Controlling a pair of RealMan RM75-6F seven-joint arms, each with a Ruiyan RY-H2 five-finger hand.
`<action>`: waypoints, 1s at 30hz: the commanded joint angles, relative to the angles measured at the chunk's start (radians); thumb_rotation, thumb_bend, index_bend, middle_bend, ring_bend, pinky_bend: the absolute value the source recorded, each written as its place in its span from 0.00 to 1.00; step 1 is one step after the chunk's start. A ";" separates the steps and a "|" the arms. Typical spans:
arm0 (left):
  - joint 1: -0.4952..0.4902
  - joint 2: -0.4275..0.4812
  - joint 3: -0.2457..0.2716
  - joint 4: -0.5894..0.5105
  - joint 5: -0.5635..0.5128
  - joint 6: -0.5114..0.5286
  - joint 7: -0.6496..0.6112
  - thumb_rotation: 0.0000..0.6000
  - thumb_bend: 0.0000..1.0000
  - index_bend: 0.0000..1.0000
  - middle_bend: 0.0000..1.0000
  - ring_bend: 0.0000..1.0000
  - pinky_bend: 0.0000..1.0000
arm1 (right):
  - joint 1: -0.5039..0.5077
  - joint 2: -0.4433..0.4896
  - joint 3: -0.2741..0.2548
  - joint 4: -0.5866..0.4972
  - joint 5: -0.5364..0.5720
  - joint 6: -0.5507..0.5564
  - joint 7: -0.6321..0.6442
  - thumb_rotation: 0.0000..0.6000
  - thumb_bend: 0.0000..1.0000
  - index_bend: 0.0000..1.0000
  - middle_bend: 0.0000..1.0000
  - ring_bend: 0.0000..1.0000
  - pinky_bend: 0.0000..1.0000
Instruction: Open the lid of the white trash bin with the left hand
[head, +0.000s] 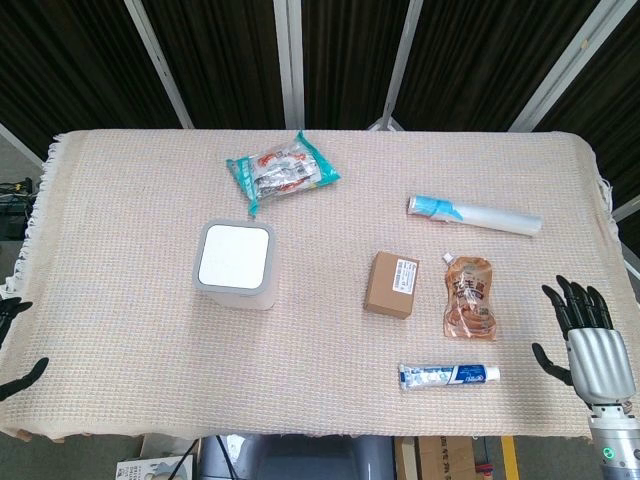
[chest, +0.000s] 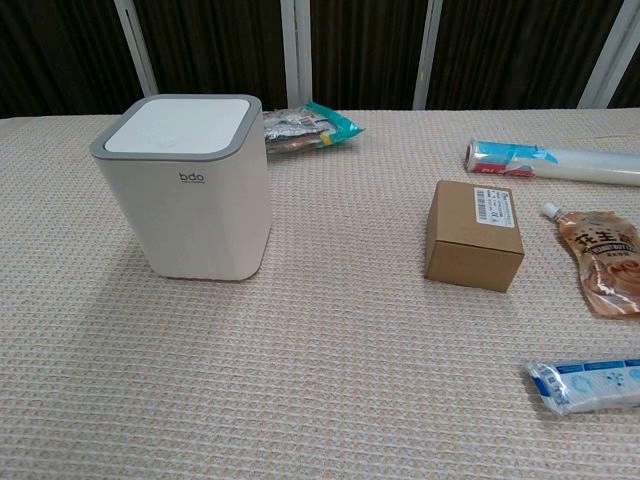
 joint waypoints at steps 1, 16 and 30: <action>0.000 0.000 0.000 -0.001 -0.001 -0.001 0.000 1.00 0.31 0.22 0.17 0.02 0.04 | 0.000 -0.001 0.000 0.000 0.001 -0.001 -0.002 1.00 0.30 0.12 0.01 0.03 0.02; 0.000 -0.005 -0.001 -0.003 -0.004 -0.003 0.008 1.00 0.31 0.22 0.17 0.02 0.04 | -0.003 0.004 0.005 -0.003 0.012 0.001 0.005 1.00 0.30 0.12 0.01 0.03 0.02; -0.018 -0.006 0.001 0.008 0.020 -0.021 -0.002 1.00 0.31 0.22 0.18 0.02 0.04 | -0.004 0.011 0.003 -0.007 0.009 0.001 0.009 1.00 0.30 0.12 0.01 0.03 0.02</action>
